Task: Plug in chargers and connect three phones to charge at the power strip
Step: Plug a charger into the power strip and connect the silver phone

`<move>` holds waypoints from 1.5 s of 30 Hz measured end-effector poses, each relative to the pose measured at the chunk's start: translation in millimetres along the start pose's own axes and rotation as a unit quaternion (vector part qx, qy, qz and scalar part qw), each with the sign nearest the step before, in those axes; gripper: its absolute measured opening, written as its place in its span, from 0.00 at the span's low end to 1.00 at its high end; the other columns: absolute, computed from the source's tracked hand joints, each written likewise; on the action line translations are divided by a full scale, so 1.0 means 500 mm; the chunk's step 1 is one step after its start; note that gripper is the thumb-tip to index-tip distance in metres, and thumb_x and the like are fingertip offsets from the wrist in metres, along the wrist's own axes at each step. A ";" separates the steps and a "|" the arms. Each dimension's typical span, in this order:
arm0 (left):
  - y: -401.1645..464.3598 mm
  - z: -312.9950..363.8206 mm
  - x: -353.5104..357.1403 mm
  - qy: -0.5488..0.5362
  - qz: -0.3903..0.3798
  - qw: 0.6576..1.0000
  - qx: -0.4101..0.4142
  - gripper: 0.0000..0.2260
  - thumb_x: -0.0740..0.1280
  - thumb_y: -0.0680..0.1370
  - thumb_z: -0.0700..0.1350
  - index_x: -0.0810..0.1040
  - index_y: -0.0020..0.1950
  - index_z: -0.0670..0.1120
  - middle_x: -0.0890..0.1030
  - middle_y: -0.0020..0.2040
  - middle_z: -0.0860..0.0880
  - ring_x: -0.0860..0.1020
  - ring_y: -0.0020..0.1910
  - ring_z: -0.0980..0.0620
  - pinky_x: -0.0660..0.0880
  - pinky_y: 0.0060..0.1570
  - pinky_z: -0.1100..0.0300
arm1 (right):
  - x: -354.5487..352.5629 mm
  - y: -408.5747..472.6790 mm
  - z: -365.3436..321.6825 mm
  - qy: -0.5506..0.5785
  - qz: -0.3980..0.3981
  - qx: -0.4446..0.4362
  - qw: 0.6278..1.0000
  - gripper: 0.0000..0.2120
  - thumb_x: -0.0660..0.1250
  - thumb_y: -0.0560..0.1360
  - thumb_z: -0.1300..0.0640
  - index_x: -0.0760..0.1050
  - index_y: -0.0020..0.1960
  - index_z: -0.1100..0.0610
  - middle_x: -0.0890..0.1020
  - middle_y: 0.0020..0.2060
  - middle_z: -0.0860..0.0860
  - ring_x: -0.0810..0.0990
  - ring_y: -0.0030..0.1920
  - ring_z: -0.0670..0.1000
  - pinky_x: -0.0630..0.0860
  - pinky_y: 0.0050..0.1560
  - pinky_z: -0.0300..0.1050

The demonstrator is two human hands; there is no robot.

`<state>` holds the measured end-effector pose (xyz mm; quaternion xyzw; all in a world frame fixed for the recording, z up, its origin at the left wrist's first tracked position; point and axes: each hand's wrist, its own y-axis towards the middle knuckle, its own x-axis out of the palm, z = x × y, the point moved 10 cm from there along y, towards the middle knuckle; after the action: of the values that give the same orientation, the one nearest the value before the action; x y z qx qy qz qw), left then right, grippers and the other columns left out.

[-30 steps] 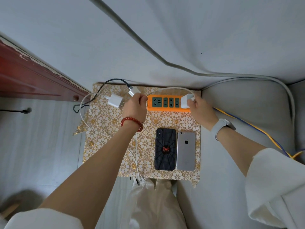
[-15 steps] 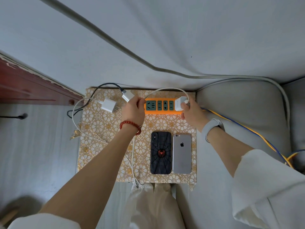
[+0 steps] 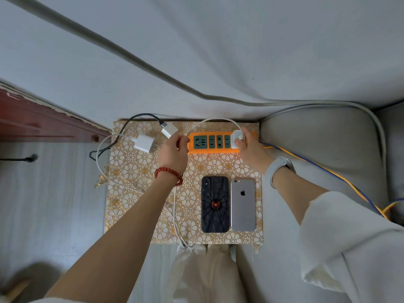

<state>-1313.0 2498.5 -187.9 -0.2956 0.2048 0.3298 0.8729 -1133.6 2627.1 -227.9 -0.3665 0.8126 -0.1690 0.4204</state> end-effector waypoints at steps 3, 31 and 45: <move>-0.020 -0.025 -0.003 -0.035 -0.030 0.999 -0.028 0.07 0.59 0.78 0.44 0.74 0.45 0.46 0.75 0.32 0.53 0.73 0.31 0.53 0.74 0.33 0.58 | 0.000 -0.004 0.003 -0.001 0.010 0.003 1.000 0.19 0.52 0.79 0.56 0.57 0.70 0.50 0.75 0.58 0.60 0.77 0.50 0.63 0.75 0.47 0.54; -0.235 -0.056 -0.103 -0.551 -0.169 0.791 -0.208 0.10 0.57 0.78 0.46 0.75 0.50 0.43 0.83 0.41 0.48 0.82 0.42 0.51 0.81 0.42 0.59 | 0.241 -0.449 -0.042 0.147 -0.133 -0.009 0.980 0.11 0.55 0.79 0.59 0.75 0.50 0.63 0.80 0.40 0.51 0.80 0.38 0.45 0.77 0.36 0.31; -0.388 -0.044 -0.038 -0.468 -0.247 0.827 -0.189 0.11 0.52 0.80 0.39 0.74 0.44 0.43 0.79 0.32 0.48 0.82 0.38 0.50 0.80 0.48 0.48 | 0.110 -0.429 0.013 0.300 0.025 0.180 0.936 0.19 0.54 0.79 0.56 0.75 0.35 0.60 0.77 0.24 0.52 0.74 0.20 0.45 0.70 0.21 0.32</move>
<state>-1194.8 2357.5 -119.9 -0.3058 -0.3743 0.2342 0.8435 -1052.0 2442.1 -137.4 -0.1964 0.8660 -0.4040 0.2198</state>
